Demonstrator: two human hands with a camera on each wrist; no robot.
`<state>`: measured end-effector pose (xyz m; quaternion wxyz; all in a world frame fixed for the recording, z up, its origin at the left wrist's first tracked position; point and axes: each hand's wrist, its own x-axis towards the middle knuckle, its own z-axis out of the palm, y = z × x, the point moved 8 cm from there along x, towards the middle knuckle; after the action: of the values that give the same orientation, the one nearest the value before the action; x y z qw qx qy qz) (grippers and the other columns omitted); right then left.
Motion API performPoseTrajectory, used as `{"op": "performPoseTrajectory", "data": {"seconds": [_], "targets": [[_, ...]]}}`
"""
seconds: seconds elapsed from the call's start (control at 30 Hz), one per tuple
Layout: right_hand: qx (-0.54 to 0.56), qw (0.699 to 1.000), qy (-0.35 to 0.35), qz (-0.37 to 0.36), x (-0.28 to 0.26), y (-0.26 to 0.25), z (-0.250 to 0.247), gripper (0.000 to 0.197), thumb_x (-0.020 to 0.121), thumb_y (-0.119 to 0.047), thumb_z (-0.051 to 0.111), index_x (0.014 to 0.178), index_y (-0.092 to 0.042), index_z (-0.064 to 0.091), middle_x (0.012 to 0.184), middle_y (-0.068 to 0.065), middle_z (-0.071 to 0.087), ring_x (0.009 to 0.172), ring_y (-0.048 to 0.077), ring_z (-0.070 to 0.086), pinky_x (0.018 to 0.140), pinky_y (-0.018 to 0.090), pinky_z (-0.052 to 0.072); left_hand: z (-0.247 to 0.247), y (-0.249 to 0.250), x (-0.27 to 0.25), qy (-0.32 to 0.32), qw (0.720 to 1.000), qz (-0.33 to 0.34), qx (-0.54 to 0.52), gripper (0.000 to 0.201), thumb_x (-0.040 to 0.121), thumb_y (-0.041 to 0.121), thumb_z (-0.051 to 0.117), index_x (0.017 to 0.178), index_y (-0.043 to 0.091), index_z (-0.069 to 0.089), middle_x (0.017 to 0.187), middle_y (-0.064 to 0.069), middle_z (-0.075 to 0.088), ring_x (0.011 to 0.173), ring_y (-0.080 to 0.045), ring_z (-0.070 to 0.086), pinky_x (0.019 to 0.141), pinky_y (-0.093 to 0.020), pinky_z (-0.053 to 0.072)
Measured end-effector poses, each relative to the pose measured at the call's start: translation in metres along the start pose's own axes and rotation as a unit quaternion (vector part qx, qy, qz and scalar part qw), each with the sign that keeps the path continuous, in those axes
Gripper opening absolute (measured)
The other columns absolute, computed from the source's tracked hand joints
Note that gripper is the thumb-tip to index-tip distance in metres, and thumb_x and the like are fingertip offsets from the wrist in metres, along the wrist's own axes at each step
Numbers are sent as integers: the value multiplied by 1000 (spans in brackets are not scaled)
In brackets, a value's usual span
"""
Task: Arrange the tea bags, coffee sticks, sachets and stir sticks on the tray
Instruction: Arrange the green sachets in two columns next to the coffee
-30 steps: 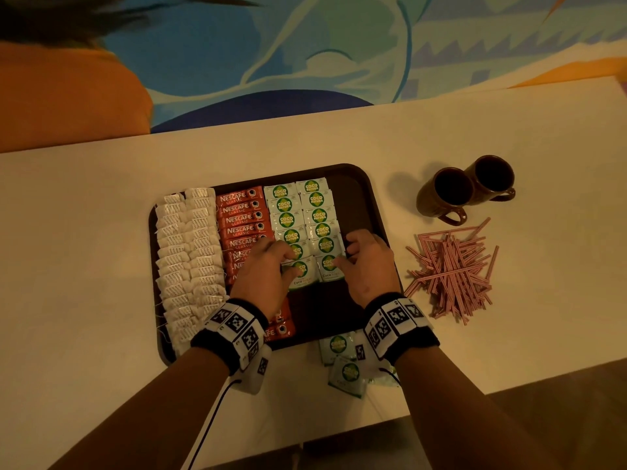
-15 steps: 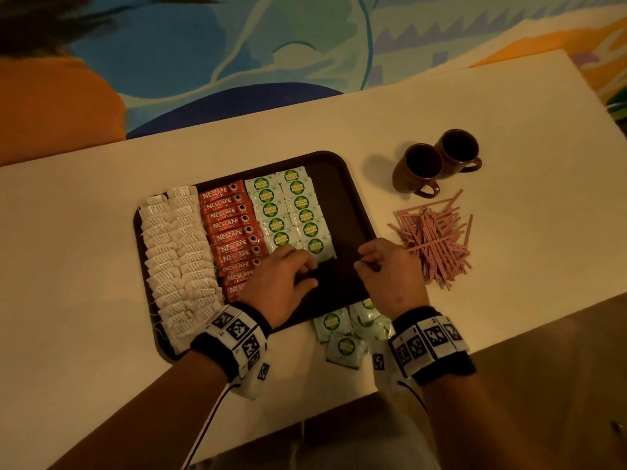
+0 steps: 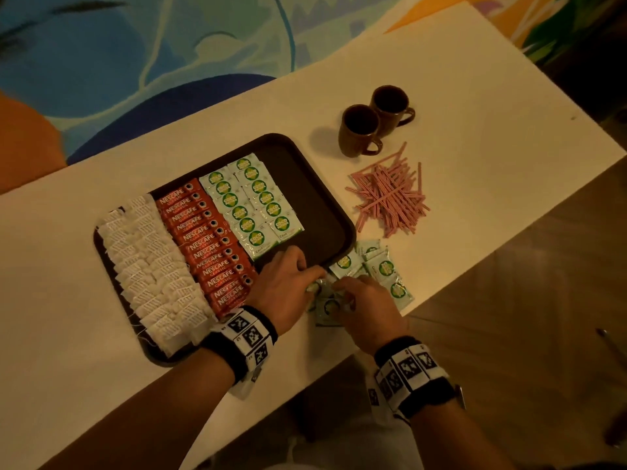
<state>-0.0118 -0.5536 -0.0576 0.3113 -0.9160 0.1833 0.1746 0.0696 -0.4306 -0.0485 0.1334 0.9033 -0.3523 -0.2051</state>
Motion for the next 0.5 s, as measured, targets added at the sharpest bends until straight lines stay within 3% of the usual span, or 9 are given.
{"op": "performPoseTrajectory", "data": {"seconds": [0.1, 0.27, 0.5], "targets": [[-10, 1000, 9, 7, -11, 2, 7, 40, 93, -26, 72, 132, -29, 64, 119, 2, 57, 106, 23, 59, 88, 36, 54, 0, 3, -2, -10, 999, 15, 35, 49, 89, 27, 74, 135, 35, 58, 119, -3, 41, 112, -25, 44, 90, -45, 50], [-4, 999, 28, 20, -22, 8, 13, 35, 90, -25, 74, 124, -25, 66, 120, 0, 55, 107, 21, 58, 89, 35, 56, 5, 5, -5, -24, 997, 19, 69, 56, 86, 34, 77, 138, 35, 55, 122, -3, 38, 113, -26, 43, 92, -43, 47], [2, 998, 49, 29, -31, 13, 16, 39, 83, -29, 82, 117, -25, 62, 117, -4, 49, 101, 15, 52, 81, 24, 49, 12, 3, -15, -34, 998, 16, 54, 39, 86, 34, 77, 120, 26, 60, 123, -1, 35, 112, -21, 43, 93, -40, 48]]}}
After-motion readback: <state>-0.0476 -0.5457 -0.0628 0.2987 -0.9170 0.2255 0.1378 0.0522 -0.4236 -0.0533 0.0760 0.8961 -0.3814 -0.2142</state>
